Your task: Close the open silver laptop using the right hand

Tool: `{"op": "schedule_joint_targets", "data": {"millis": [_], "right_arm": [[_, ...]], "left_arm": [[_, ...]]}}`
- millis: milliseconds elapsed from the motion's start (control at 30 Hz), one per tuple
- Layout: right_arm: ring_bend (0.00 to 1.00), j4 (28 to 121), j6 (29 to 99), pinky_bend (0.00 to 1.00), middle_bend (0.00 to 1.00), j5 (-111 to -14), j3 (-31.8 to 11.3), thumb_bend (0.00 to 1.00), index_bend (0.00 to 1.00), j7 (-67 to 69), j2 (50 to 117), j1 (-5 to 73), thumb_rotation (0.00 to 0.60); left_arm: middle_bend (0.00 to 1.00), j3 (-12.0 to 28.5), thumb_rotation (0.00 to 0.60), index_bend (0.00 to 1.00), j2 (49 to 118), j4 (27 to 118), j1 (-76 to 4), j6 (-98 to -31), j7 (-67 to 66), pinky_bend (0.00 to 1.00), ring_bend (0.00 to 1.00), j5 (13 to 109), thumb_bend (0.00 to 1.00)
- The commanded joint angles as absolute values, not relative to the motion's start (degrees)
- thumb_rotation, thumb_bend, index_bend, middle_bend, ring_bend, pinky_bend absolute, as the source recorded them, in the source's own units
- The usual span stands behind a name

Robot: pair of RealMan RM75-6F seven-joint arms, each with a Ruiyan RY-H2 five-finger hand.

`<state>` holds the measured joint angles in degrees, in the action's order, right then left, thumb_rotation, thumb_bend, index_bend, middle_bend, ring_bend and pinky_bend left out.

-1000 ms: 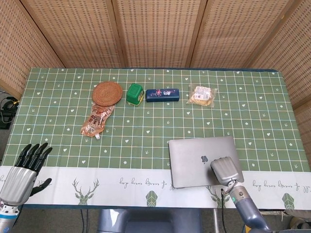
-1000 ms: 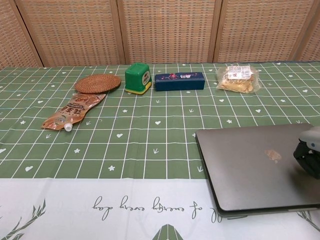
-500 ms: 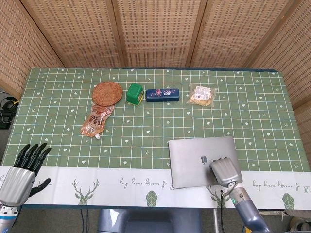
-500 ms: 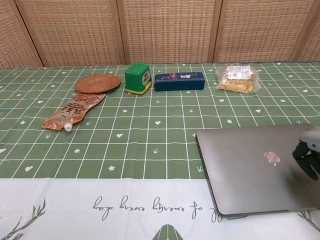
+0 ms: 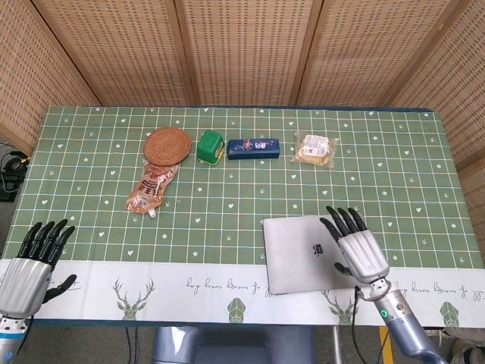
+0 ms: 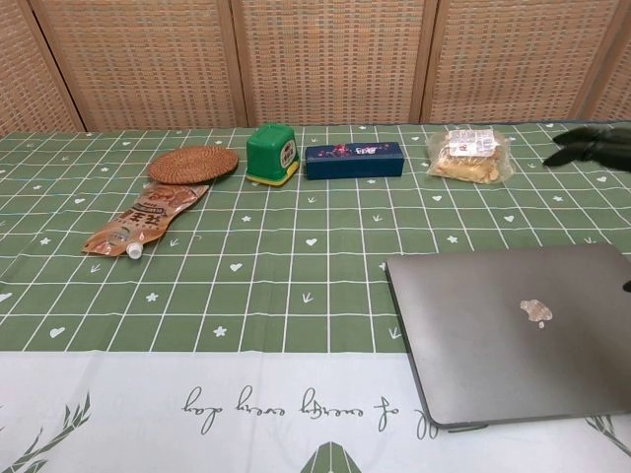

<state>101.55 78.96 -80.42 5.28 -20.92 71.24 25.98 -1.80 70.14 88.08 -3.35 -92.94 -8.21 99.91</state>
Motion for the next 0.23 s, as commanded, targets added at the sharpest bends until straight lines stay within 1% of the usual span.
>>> {"op": "schedule_joint_targets", "data": {"millis": [33, 133, 233], "right_arm": [[0.0, 93.3, 85.6, 0.02, 0.0, -87.0, 5.4, 0.21, 0.01, -11.8, 71.7, 21.3, 0.6], [0.0, 88.2, 88.0, 0.0, 0.0, -88.5, 5.3, 0.18, 0.0, -6.5, 72.9, 19.2, 0.6], [0.0, 84.1, 89.4, 0.0, 0.0, -89.1, 5.0, 0.17, 0.0, -3.5, 74.1, 17.7, 0.6]], "left_arm": [[0.0, -1.5, 0.6, 0.0, 70.4, 87.8, -3.4, -92.9, -8.3, 0.0, 0.0, 99.4, 0.18], [0.0, -1.2, 0.6, 0.0, 70.8, 87.4, -3.4, -92.9, -8.0, 0.0, 0.0, 98.9, 0.17], [0.0, -1.0, 0.6, 0.0, 71.0, 87.1, -3.4, -92.8, -8.0, 0.0, 0.0, 98.5, 0.17]]}}
